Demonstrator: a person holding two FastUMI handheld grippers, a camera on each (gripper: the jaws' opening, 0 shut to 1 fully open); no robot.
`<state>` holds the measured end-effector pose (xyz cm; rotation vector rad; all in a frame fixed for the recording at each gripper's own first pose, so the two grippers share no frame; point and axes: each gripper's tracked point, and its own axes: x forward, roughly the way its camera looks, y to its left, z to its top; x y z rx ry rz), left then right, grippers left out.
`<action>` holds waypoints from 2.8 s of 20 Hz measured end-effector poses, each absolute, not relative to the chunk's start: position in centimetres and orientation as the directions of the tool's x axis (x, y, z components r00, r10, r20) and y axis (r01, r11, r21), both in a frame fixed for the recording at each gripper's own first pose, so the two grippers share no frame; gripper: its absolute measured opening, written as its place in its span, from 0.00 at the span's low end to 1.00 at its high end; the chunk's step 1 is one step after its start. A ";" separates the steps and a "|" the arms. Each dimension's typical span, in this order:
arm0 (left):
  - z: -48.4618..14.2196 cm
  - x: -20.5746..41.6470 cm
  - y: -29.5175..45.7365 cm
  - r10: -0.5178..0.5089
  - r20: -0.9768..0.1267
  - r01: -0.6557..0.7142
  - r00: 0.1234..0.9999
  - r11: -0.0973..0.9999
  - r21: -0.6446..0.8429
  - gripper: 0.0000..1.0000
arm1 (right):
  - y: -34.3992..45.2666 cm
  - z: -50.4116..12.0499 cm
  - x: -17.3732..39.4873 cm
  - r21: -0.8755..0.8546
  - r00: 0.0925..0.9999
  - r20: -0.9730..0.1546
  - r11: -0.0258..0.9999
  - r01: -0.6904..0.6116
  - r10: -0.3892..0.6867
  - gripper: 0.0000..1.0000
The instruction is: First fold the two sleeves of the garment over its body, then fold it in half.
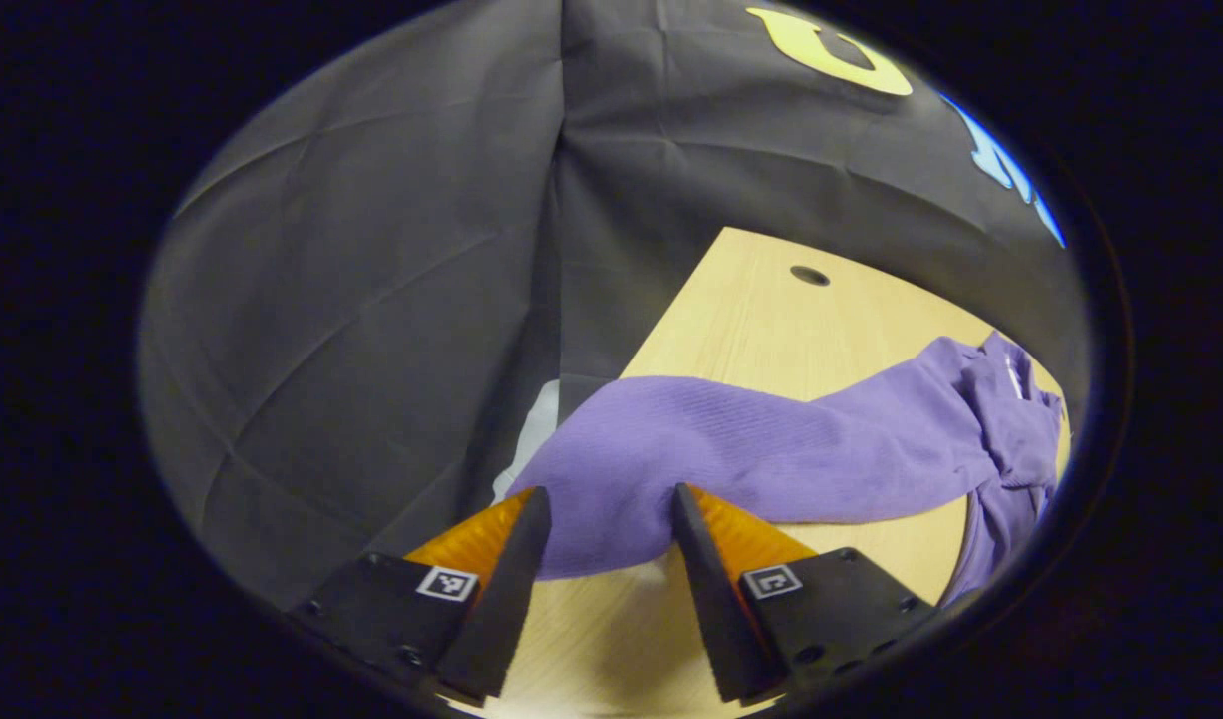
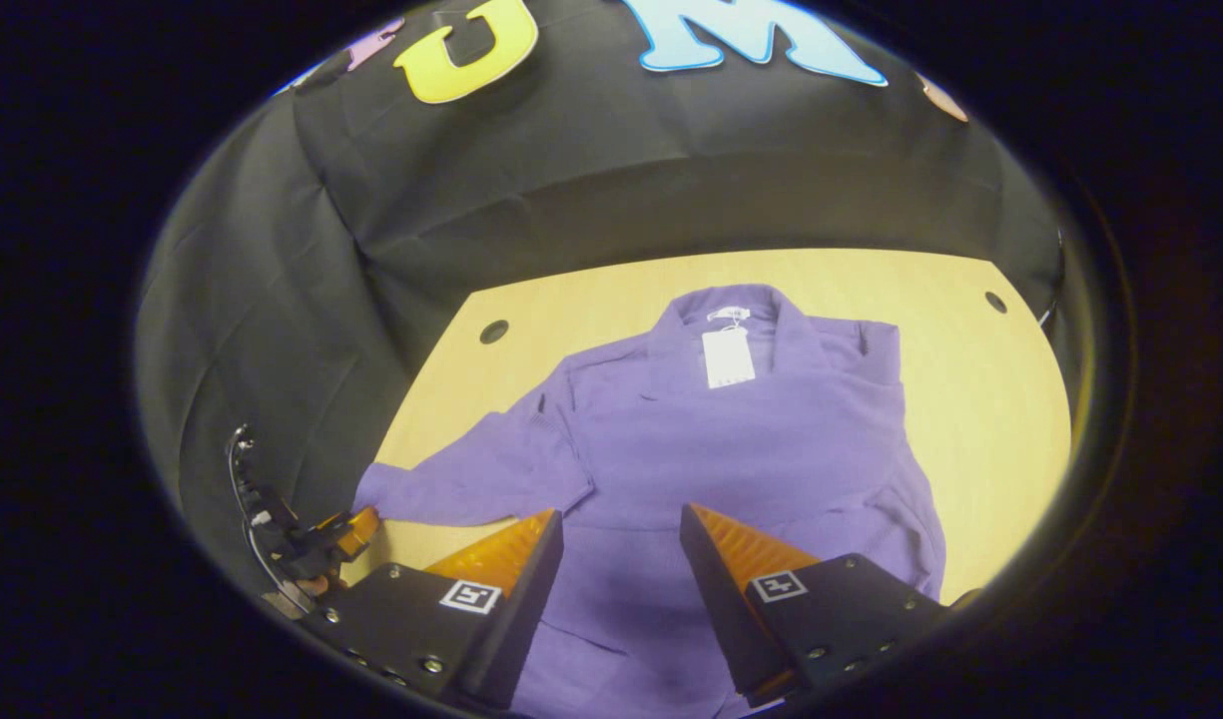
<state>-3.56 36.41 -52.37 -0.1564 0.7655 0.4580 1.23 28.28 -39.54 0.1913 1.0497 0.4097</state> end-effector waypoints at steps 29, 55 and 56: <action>-32.7 14.2 7.9 0.012 -0.483 0.016 0.875 0.998 0.053 0.14 | 12.4 -38.3 -2.0 0.375 0.555 -0.775 0.927 0.019 0.302 0.76; -39.9 13.0 -30.0 -0.434 -0.607 0.460 0.666 0.879 -0.124 0.14 | -10.0 -36.8 -14.9 0.369 0.573 -0.815 0.837 0.404 0.083 0.76; -39.9 13.0 -30.0 -0.437 -0.609 0.460 0.662 0.878 -0.130 0.20 | -9.8 -36.8 -14.8 0.370 0.573 -0.814 0.841 0.394 0.090 0.76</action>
